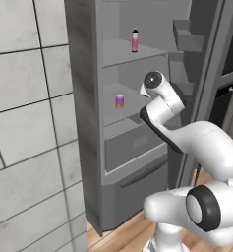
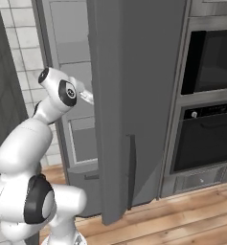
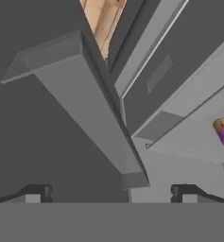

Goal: Open the fridge, grab two sodas, and place both sodas inside the bowl with ice on the dining counter.

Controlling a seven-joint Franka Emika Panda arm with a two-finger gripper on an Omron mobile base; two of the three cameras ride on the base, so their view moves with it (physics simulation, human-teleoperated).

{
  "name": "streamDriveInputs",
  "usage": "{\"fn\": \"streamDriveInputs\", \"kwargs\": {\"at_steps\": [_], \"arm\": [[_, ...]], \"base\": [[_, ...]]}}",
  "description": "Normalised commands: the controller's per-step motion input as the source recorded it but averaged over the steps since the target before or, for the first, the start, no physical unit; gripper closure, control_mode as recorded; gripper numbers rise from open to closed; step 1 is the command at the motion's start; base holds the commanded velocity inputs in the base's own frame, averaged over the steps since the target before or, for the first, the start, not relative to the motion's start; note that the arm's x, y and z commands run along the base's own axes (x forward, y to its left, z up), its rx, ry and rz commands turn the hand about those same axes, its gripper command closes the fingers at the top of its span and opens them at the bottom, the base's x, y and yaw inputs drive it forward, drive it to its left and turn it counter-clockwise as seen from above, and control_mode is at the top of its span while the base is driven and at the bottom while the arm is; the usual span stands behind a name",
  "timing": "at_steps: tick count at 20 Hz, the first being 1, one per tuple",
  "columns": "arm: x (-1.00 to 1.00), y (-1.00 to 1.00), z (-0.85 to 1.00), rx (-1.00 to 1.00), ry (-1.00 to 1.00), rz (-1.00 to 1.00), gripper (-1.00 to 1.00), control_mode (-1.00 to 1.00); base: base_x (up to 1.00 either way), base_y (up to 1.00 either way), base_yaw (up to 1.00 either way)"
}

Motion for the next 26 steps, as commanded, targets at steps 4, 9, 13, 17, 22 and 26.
{"fn": "streamDriveInputs", "kwargs": {"at_steps": [4,9,13,17,22,26], "arm": [[0.01,-1.00,-0.03,0.00,0.00,-0.01,-1.00,-1.00],[0.18,-1.00,-0.01,0.00,0.00,0.00,-1.00,-1.00],[0.30,-1.00,0.00,0.00,0.00,0.00,-1.00,-1.00],[0.36,-1.00,0.00,0.00,0.04,0.00,-1.00,-1.00],[0.34,-1.00,0.00,0.01,0.12,0.00,-1.00,-1.00],[0.33,-1.00,0.00,0.01,0.19,0.00,-1.00,-1.00]], "base": [[0.00,0.00,0.00],[0.00,0.00,0.00],[0.00,0.00,0.00],[0.00,0.00,0.00],[0.00,0.00,0.00],[0.00,0.00,0.00]]}}
